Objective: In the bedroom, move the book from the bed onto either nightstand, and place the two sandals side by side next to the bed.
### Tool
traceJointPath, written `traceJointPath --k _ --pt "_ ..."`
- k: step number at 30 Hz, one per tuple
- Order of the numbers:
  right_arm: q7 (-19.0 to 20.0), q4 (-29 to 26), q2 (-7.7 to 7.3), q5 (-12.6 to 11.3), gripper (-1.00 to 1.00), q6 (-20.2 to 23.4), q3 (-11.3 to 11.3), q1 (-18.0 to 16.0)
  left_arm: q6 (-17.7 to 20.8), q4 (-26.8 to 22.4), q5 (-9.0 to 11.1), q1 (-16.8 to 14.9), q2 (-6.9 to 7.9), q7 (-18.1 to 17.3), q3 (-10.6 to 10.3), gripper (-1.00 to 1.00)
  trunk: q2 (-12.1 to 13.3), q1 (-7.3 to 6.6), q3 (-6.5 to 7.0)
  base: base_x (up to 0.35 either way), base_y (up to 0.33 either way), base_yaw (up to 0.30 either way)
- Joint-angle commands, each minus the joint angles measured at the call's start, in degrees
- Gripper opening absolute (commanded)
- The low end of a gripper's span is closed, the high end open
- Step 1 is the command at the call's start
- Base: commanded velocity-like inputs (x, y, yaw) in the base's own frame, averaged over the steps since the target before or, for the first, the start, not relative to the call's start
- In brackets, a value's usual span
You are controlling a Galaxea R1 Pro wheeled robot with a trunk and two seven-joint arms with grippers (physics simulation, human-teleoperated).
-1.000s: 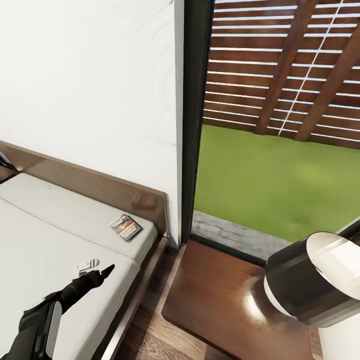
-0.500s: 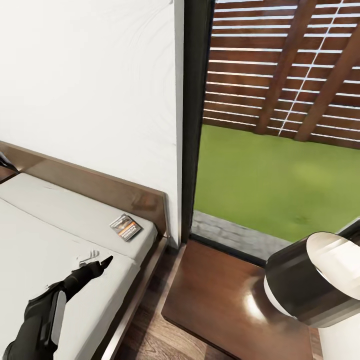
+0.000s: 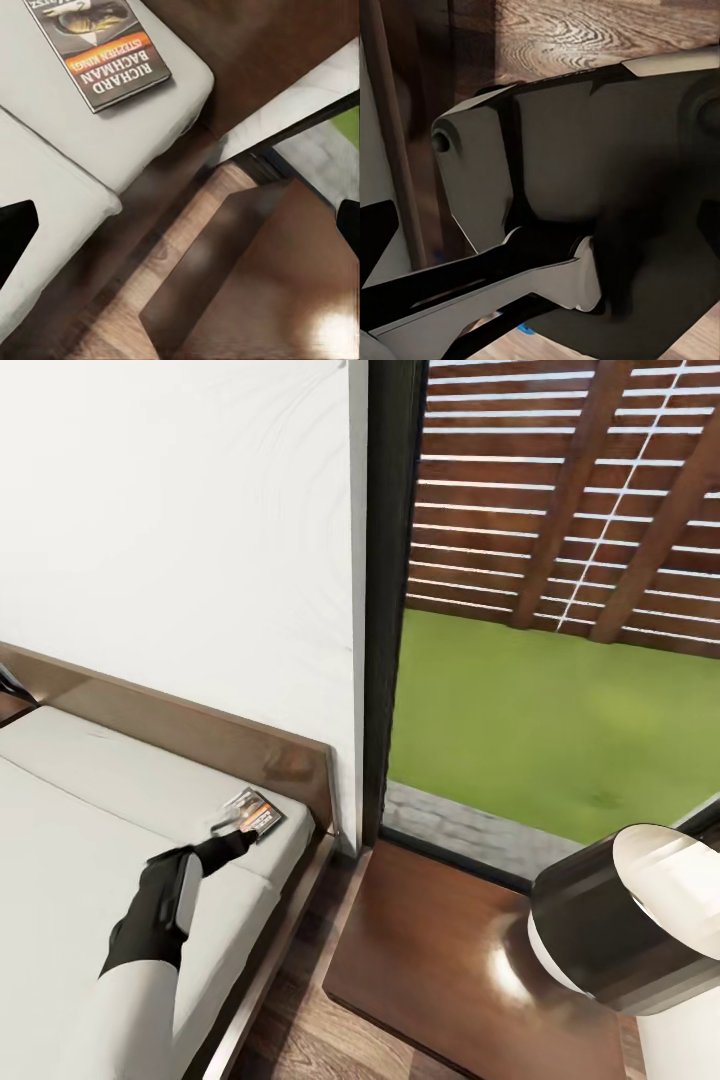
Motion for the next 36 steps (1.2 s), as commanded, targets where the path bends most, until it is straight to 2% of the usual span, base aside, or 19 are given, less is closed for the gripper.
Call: traceJointPath --k 1,4,7,9,15,20,28,36 --pt "0.33 0.22 0.02 -0.52 1.0 -0.14 0.47 -0.08 0.88 1.36 0.36 -0.44 -0.1 -0.3 0.04 1.0 -0.11 0.03 -0.1 0.0 0.0 0.0" --pt "0.33 0.23 0.02 -0.52 1.0 -0.14 0.47 -0.09 1.65 3.09 3.44 -0.87 -0.08 -0.22 -0.2 1.0 -0.11 0.03 -0.1 0.0 0.0 0.0" --pt "0.33 0.22 0.02 -0.52 1.0 -0.14 0.46 -0.12 1.88 3.55 7.75 -1.01 -0.03 -0.14 -0.31 1.0 -0.11 0.03 -0.1 0.0 0.0 0.0" --pt "0.33 0.25 0.02 -0.52 1.0 -0.14 0.46 -0.11 1.85 3.61 9.62 -1.04 -0.04 -0.14 -0.26 1.0 -0.11 0.03 -0.1 0.0 0.0 0.0" --pt "0.33 0.26 0.02 -0.52 1.0 -0.17 0.46 -0.08 1.82 2.59 12.07 -1.06 0.01 -0.61 0.16 1.0 -0.11 0.03 -0.1 0.0 0.0 0.0" --pt "0.33 0.26 0.02 -0.52 1.0 -0.22 0.46 -0.09 1.83 -1.94 15.79 -0.47 0.04 -2.23 0.44 1.0 -0.11 0.03 -0.1 0.0 0.0 0.0" --pt "0.33 0.27 0.02 -0.57 1.0 -0.17 0.46 -0.09 1.83 -3.62 18.0 -0.22 1.91 -2.8 0.52 1.0 -0.11 0.03 -0.1 0.0 0.0 0.0" --pt "0.33 0.25 0.02 -0.59 1.0 -0.22 0.46 -0.08 1.75 -3.55 18.43 -0.2 2.03 -2.86 0.44 1.0 -0.11 0.03 -0.1 0.0 0.0 0.0"
